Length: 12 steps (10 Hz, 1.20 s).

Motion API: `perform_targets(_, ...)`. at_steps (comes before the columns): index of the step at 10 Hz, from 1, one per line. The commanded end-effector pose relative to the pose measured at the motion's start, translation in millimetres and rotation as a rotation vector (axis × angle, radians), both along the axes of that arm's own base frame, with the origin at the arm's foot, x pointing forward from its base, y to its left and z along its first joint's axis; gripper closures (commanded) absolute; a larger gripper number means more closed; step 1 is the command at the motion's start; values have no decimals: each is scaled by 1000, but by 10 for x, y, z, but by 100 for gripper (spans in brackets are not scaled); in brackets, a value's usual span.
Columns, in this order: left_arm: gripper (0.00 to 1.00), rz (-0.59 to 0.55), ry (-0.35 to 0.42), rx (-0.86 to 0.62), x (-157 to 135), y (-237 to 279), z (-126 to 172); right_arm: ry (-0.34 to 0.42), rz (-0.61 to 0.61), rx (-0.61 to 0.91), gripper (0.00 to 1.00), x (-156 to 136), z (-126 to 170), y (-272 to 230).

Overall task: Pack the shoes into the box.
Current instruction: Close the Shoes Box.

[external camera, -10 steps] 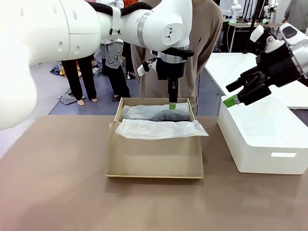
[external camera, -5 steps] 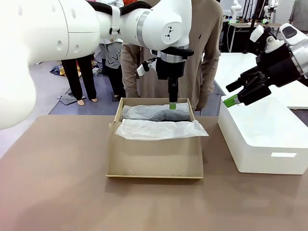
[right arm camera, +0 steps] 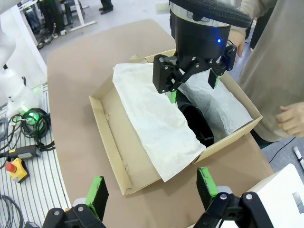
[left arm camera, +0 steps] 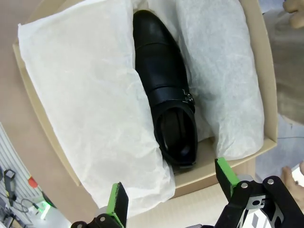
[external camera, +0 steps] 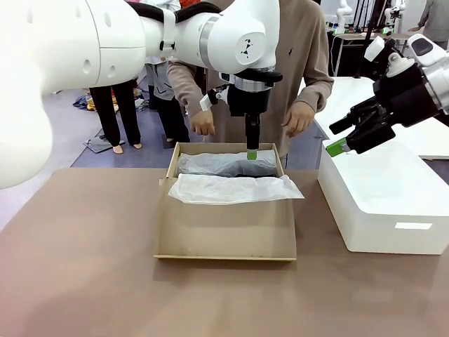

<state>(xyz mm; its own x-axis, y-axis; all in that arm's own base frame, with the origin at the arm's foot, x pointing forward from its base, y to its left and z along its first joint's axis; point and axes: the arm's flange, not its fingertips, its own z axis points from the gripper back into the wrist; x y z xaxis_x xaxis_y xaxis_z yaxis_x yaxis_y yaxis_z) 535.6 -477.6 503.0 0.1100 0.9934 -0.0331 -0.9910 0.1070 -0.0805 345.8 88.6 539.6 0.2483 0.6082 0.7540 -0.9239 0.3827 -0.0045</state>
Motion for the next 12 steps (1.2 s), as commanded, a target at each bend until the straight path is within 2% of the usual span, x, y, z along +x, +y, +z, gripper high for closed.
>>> perform_targets(1,0,3,-4,6,-5,9,30,-23,24,27,0,42,-11,3)
perform_targets(2,0,0,0,0,0,0,0,-23,24,27,0,42,-11,3)
perform_targets(3,0,-142,-26,41,-130,95,84,-23,24,27,0,42,-11,3)
perform_targets(6,0,-405,-19,130,-334,648,296,-23,24,27,0,42,-11,3)
perform_targets(7,0,-517,-45,163,-377,838,370,-23,24,27,0,42,-11,3)
perform_targets(10,0,-975,-126,185,-451,1398,531,-23,24,27,0,42,-11,3)
perform_targets(12,0,-1152,-108,169,-471,1720,576,-23,24,27,0,42,-11,3)
